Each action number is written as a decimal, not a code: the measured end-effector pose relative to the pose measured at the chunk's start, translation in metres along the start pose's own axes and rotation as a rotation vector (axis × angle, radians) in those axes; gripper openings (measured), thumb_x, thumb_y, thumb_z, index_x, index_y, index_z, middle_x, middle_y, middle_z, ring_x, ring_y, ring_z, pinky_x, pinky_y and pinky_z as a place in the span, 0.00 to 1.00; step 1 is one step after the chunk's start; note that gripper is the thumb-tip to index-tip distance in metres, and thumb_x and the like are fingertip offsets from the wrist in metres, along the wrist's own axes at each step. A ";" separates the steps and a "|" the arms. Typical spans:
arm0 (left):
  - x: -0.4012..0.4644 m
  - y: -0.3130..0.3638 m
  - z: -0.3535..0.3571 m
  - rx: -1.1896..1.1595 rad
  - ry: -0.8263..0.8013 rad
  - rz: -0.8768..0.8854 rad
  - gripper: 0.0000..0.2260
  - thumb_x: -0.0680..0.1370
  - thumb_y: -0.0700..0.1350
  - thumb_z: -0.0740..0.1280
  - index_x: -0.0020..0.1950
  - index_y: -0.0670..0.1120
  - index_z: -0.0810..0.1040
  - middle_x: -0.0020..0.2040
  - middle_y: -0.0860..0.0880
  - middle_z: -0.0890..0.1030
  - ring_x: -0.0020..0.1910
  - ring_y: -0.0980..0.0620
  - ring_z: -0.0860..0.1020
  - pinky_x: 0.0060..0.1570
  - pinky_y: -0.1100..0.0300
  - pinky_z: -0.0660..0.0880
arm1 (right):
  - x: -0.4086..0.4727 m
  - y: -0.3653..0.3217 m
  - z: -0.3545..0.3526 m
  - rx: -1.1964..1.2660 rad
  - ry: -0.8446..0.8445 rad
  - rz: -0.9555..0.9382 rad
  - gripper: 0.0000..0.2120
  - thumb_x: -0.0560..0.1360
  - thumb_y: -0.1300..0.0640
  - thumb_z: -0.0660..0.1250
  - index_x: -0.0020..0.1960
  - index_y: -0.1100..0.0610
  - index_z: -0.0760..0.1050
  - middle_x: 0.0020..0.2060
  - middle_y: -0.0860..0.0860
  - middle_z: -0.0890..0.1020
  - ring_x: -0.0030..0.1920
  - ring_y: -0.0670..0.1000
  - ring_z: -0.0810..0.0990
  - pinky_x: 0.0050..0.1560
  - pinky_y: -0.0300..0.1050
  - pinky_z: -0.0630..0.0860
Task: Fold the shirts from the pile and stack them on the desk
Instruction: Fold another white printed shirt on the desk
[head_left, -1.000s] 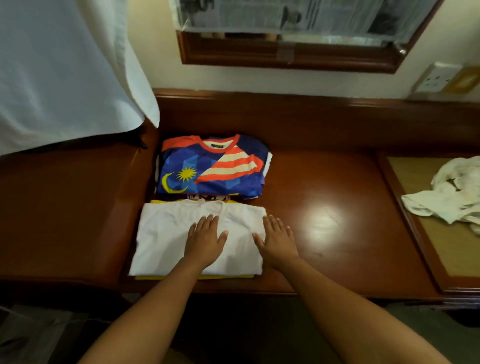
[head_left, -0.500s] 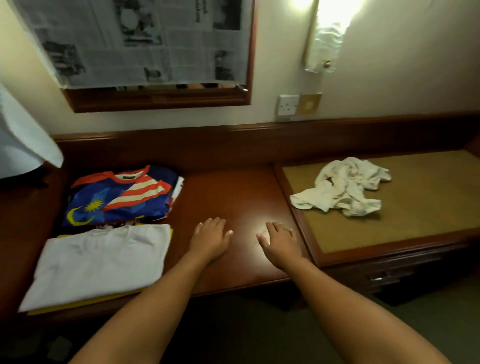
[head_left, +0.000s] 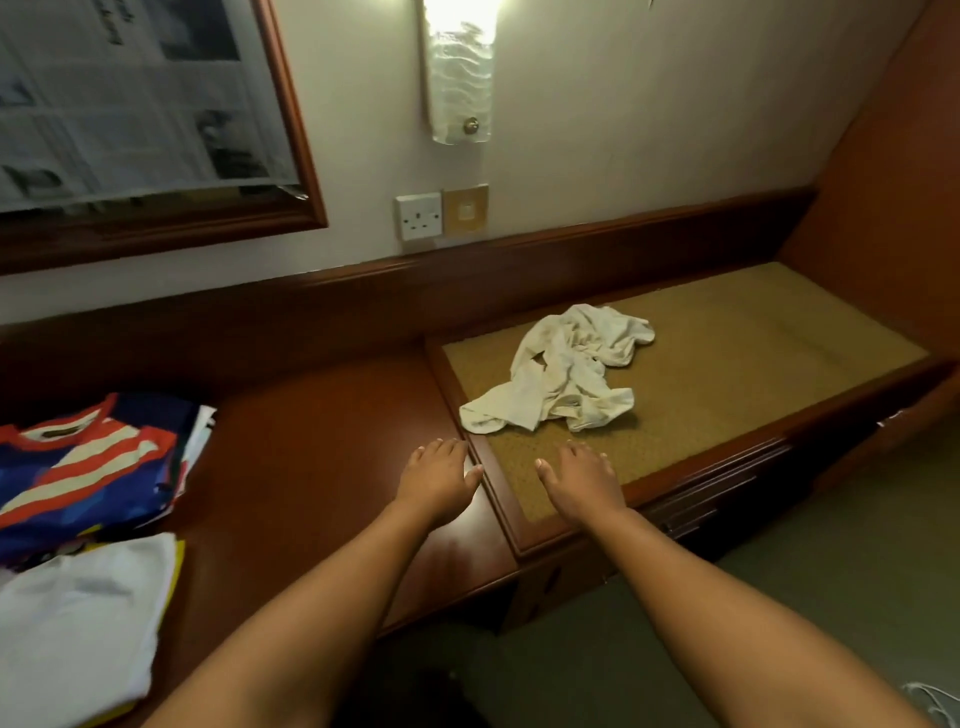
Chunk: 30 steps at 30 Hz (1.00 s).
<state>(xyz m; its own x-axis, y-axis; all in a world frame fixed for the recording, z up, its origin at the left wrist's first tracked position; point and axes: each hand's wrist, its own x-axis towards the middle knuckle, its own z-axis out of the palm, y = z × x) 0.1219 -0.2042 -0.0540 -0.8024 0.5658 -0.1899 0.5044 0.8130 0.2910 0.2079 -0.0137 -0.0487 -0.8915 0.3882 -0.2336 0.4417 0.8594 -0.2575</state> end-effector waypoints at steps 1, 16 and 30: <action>0.016 0.003 0.002 -0.002 -0.005 0.007 0.24 0.81 0.57 0.53 0.74 0.47 0.64 0.73 0.47 0.67 0.74 0.47 0.62 0.72 0.49 0.58 | 0.012 0.008 -0.004 -0.009 0.004 0.012 0.29 0.81 0.40 0.50 0.74 0.57 0.62 0.74 0.56 0.65 0.75 0.56 0.59 0.75 0.56 0.53; 0.187 0.049 0.035 0.075 -0.180 0.026 0.26 0.78 0.55 0.61 0.74 0.47 0.62 0.71 0.45 0.68 0.69 0.44 0.66 0.65 0.47 0.66 | 0.165 0.101 -0.021 0.005 -0.033 0.094 0.26 0.81 0.44 0.55 0.74 0.56 0.62 0.71 0.56 0.68 0.72 0.56 0.63 0.70 0.53 0.61; 0.255 0.071 0.080 0.033 -0.168 -0.344 0.21 0.77 0.42 0.62 0.70 0.45 0.66 0.64 0.42 0.72 0.61 0.42 0.73 0.57 0.48 0.71 | 0.270 0.169 0.004 0.274 -0.272 0.187 0.29 0.77 0.60 0.61 0.76 0.57 0.58 0.68 0.60 0.71 0.66 0.60 0.71 0.65 0.49 0.70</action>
<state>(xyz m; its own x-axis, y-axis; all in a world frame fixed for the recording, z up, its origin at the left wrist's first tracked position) -0.0210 0.0087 -0.1571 -0.8646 0.2715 -0.4228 0.2268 0.9617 0.1539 0.0425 0.2351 -0.1594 -0.7505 0.3959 -0.5292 0.6367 0.6478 -0.4184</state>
